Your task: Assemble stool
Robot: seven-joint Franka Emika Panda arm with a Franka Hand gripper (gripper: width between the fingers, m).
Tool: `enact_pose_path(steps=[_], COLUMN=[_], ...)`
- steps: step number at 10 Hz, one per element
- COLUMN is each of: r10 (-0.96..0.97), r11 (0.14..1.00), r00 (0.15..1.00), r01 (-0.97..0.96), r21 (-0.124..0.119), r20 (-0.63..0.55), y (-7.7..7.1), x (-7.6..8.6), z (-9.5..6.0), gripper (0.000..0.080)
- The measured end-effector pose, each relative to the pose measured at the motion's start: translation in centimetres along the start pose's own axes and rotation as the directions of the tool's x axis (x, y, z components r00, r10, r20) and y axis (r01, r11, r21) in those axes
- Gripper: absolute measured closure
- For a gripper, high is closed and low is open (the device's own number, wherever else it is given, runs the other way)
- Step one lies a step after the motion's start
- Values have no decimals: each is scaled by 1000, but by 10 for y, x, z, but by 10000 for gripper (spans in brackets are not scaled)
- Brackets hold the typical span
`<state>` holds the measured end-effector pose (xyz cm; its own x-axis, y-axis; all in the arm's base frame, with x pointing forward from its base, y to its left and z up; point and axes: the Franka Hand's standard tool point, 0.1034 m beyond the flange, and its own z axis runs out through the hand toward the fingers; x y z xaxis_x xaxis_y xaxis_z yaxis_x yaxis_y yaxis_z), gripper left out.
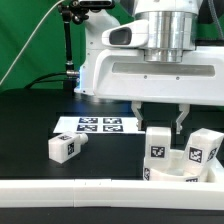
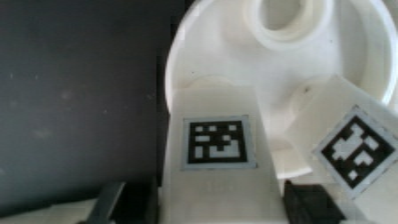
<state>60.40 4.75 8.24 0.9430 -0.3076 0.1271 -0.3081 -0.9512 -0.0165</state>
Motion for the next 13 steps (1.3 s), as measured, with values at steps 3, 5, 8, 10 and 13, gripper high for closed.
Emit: enact_pose_path(steps=[3, 5, 8, 10, 13], r10=[263, 472, 699, 809, 912], r11=[965, 882, 713, 580, 393], r00=[965, 882, 714, 583, 395], r01=[-263, -472, -700, -813, -918], r21=[16, 18, 40, 52, 48], r20=[10, 13, 37, 75, 110], y=[-1, -4, -4, -3, -1], x=[-1, -1, -1, 0, 1], z=[-1, -2, -2, -3, -2], gripper=[462, 462, 462, 462, 462])
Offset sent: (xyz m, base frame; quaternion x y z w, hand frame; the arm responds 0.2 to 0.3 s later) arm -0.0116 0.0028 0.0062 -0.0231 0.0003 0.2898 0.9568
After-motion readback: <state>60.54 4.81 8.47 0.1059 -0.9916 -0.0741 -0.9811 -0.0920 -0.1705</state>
